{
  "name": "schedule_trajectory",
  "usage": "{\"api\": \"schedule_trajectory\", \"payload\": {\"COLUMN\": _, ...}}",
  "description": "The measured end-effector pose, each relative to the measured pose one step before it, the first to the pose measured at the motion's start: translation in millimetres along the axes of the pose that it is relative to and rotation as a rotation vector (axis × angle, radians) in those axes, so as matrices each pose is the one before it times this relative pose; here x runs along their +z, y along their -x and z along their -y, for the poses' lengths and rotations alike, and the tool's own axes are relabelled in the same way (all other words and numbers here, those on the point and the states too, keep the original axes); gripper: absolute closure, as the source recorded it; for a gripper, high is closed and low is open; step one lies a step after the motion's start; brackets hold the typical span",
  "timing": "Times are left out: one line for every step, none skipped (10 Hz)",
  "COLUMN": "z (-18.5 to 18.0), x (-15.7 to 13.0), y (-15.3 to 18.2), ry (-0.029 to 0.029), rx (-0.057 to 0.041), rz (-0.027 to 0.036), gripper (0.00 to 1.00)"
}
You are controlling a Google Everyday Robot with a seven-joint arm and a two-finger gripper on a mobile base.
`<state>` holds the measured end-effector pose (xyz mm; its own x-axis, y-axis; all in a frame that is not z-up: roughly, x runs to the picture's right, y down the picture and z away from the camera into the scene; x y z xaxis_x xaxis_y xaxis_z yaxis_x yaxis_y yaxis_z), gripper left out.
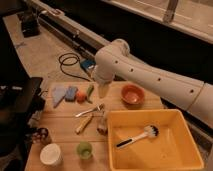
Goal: Place apple in red bowl
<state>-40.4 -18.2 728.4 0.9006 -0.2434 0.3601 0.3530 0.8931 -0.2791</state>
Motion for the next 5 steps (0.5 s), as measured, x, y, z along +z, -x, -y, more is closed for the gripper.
{"api": "schedule_trajectory", "payload": {"z": 9.64, "x": 9.09, "y": 1.65, "ry": -0.0005, "rx": -0.00331, "rz": -0.00779, "gripper": 0.27}}
{"api": "schedule_trajectory", "payload": {"z": 16.86, "x": 16.11, "y": 0.3, "ry": -0.00122, "rx": -0.00109, "rz": -0.00985, "gripper": 0.27}}
{"api": "schedule_trajectory", "payload": {"z": 9.2, "x": 16.85, "y": 1.54, "ry": 0.00529, "rx": 0.00199, "rz": 0.00275, "gripper": 0.27}}
{"api": "schedule_trajectory", "payload": {"z": 4.58, "x": 16.13, "y": 2.46, "ry": 0.00734, "rx": 0.00242, "rz": 0.00734, "gripper": 0.27}}
{"api": "schedule_trajectory", "payload": {"z": 5.75, "x": 28.6, "y": 2.41, "ry": 0.01424, "rx": 0.00906, "rz": 0.01153, "gripper": 0.27}}
